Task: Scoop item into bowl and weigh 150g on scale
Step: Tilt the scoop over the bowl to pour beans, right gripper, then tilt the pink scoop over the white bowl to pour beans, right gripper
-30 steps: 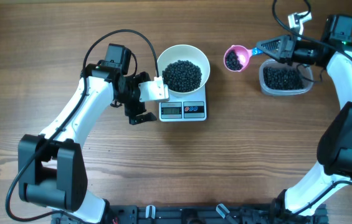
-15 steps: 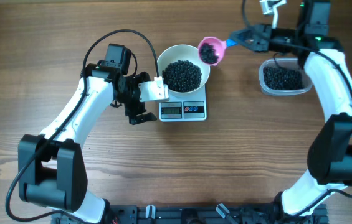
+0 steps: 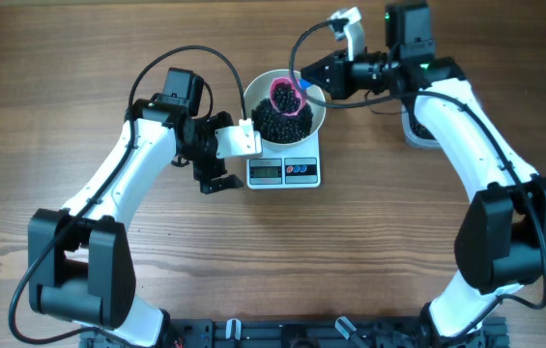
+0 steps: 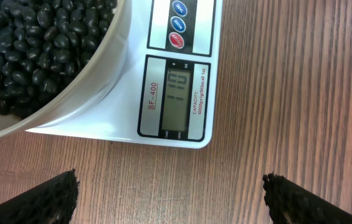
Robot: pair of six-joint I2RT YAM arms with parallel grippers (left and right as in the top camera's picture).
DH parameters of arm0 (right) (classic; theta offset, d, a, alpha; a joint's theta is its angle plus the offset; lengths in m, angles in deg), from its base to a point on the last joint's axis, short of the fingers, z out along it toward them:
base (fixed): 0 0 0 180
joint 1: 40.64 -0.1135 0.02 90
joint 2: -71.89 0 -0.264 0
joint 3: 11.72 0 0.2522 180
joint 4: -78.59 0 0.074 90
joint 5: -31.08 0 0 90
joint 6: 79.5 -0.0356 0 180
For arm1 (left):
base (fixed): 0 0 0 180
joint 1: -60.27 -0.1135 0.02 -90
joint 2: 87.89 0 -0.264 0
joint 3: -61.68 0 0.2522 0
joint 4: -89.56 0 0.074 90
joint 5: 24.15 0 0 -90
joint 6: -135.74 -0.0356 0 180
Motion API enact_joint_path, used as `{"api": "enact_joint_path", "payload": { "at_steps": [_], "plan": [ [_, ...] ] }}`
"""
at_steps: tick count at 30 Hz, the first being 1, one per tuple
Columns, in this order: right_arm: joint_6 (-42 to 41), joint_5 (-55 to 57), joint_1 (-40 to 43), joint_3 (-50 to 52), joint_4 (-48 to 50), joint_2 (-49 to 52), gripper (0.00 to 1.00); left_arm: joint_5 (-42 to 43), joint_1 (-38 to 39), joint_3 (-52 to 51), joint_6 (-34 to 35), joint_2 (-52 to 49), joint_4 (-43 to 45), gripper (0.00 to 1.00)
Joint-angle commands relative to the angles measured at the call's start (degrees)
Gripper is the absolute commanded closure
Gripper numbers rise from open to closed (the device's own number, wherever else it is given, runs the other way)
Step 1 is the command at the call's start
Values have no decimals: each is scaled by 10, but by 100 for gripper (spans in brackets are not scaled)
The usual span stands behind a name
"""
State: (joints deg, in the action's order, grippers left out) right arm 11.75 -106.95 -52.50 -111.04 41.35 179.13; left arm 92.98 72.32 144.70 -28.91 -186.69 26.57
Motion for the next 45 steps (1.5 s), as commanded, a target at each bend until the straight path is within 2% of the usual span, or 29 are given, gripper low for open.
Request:
{"api": "enact_joint_path", "payload": {
  "at_steps": [1,8,17,24,28,35,39,45],
  "plan": [
    [40,58,-11,-12,4,-17,96,13,0,-4,5,4,0,0],
    [40,66,-13,-25,3,-66,96,13,0,-4,5,4,0,0],
    [143,233,-68,-25,-67,-91,96,13,0,-4,5,4,0,0],
    [172,404,-127,-25,-64,-91,96,13,0,-4,5,4,0,0],
    [198,405,-133,-25,-54,-91,96,13,0,-4,5,4,0,0],
    [197,385,-133,-25,-54,-91,96,13,0,-4,5,4,0,0],
    [223,289,-133,-25,-61,-91,96,13,0,-4,5,4,0,0],
    [226,326,-133,-25,-68,-91,96,13,0,-4,5,4,0,0]
  ]
}}
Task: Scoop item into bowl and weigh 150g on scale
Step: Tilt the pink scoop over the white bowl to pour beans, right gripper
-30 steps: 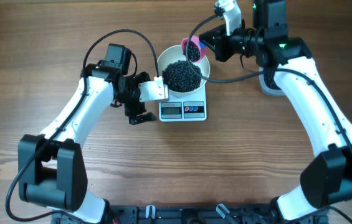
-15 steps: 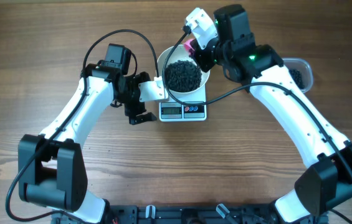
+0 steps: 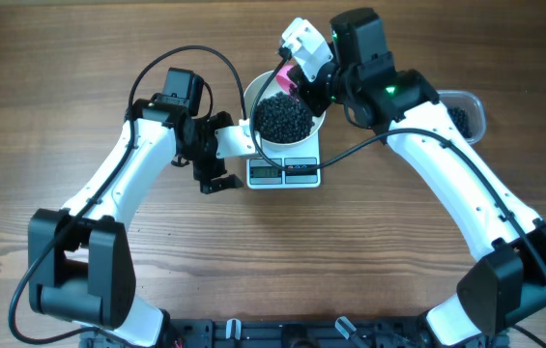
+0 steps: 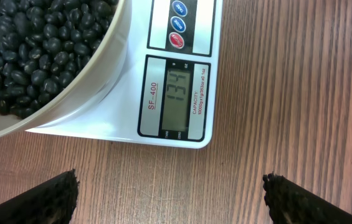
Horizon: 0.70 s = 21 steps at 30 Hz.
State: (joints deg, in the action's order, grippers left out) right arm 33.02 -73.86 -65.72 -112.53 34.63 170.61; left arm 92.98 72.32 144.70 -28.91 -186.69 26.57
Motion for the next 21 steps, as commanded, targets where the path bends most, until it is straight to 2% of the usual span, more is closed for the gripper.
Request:
{"api": "enact_joint_path", "payload": {
  "at_steps": [1,10,13,15,18,20,21],
  "plan": [
    [12,-5,-1,-10,-1,-6,96,13,0,-4,5,4,0,0],
    [-4,-12,-1,-10,-5,-6,96,13,0,-4,5,4,0,0],
    [40,-43,-1,-10,-14,-6,96,13,0,-4,5,4,0,0],
    [-14,-1,-1,-10,-8,-6,96,13,0,-4,5,4,0,0],
    [41,-29,-1,-10,-22,-6,96,13,0,-4,5,4,0,0],
    [-12,-6,-1,-10,-14,-6,96,13,0,-4,5,4,0,0],
    [-8,-10,-1,-10,-15,-6,96,13,0,-4,5,4,0,0]
  ]
}}
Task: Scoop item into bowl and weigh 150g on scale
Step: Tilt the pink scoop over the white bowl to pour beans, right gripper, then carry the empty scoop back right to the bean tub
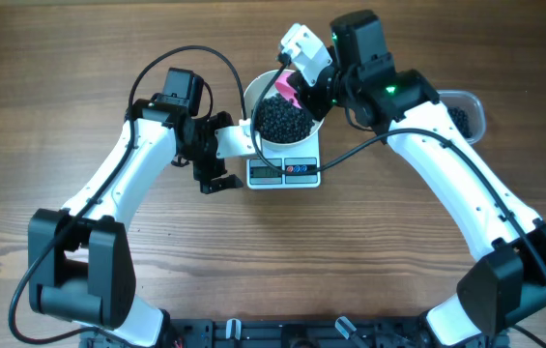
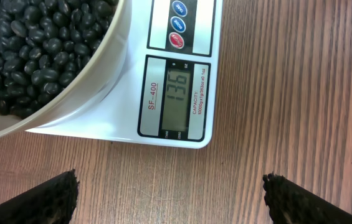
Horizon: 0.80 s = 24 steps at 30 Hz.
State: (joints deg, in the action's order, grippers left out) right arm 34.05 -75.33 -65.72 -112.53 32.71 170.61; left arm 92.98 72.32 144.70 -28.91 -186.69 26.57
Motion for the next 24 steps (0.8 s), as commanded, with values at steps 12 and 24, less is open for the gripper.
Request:
{"api": "enact_joint_path", "payload": {
  "at_steps": [12,24],
  "plan": [
    [-28,18,0,-10,3,-6,96,13,0,-4,5,4,0,0],
    [-207,-198,173,-16,63,-8,96,13,0,-4,5,4,0,0]
  ]
}}
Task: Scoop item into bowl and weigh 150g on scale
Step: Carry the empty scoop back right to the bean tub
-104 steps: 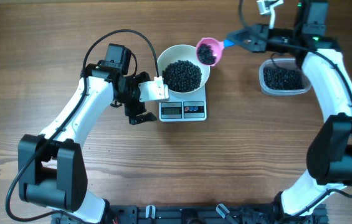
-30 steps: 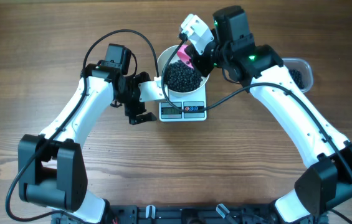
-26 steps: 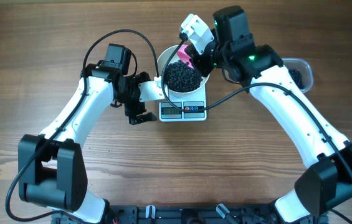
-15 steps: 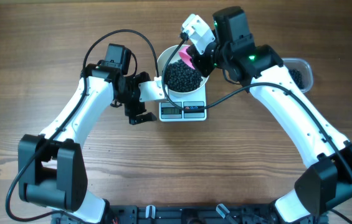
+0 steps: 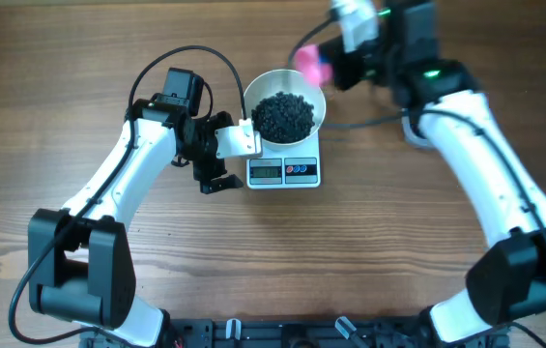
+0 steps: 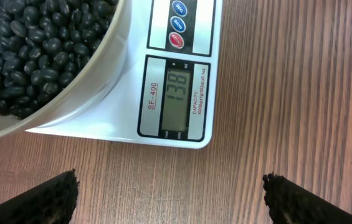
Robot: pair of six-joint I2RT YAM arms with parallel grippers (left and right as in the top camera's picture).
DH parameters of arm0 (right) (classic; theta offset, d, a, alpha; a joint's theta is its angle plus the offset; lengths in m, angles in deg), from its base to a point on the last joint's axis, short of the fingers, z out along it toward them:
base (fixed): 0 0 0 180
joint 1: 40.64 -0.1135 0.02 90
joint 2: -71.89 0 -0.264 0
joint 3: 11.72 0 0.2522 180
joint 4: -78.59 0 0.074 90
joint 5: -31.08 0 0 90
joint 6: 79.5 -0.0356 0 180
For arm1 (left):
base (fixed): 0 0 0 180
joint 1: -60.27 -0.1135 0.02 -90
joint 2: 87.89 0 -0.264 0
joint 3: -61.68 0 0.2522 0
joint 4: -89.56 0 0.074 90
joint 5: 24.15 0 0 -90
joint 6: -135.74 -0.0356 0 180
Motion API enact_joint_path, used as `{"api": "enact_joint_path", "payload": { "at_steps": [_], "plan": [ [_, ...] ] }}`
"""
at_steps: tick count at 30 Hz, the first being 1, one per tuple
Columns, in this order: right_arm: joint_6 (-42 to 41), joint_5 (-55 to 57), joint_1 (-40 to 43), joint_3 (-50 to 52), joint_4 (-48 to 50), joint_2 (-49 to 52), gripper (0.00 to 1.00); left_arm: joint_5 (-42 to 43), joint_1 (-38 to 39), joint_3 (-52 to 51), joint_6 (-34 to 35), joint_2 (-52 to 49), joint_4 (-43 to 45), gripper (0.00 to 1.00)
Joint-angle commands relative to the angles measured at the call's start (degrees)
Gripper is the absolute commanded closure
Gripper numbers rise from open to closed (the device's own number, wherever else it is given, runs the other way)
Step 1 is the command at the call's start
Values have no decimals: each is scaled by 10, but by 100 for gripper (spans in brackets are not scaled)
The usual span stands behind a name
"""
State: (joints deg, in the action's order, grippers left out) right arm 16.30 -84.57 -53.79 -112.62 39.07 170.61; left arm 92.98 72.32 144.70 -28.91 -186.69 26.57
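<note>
A white bowl [image 5: 251, 97] heaped with black beans [image 5: 284, 114] stands on the white scale [image 5: 284, 171]. In the left wrist view the beans [image 6: 32, 43] fill the bowl [image 6: 104, 68], and the scale's display [image 6: 177, 94] reads 138. My right gripper [image 5: 340, 56], blurred, is shut on a pink scoop [image 5: 308, 60] just beyond the bowl's far right rim and clear of it. My left gripper [image 5: 213, 179] hangs open left of the scale. Its dark fingertips [image 6: 42, 202] are wide apart over bare wood, holding nothing.
A grey container [image 5: 411, 131] of beans sits right of the scale, mostly hidden under my right arm. The scale's three round buttons [image 6: 177, 25] lie beside the display. Wooden tabletop [image 5: 282, 251] stretches in front of the scale.
My right gripper with the pink scoop was at the bowl's far rim. It is now off to the upper right, clear of the bowl. The display rose from 136 to 138.
First the pink scoop hung over the bowl, loaded with beans, and the display was mid-change. Then the scoop was tipped at the bowl's far rim, reading 134, then 136. Now the scoop is away from the bowl at 138. My left arm stayed put.
</note>
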Motion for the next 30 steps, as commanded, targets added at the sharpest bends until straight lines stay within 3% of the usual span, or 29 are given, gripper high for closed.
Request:
{"api": "enact_joint_path", "payload": {
  "at_steps": [1,11,15,20,30],
  "plan": [
    [-31,-106,74,-15,0,-8,96,13,0,-4,5,4,0,0],
    [-32,-14,196,-15,-25,-7,96,13,0,-4,5,4,0,0],
    [25,12,201,-15,-47,-7,96,13,0,-4,5,4,0,0],
    [31,51,201,-14,-42,0,96,13,0,-4,5,4,0,0],
    [-40,43,201,-14,-43,22,96,13,0,-4,5,4,0,0]
  ]
}}
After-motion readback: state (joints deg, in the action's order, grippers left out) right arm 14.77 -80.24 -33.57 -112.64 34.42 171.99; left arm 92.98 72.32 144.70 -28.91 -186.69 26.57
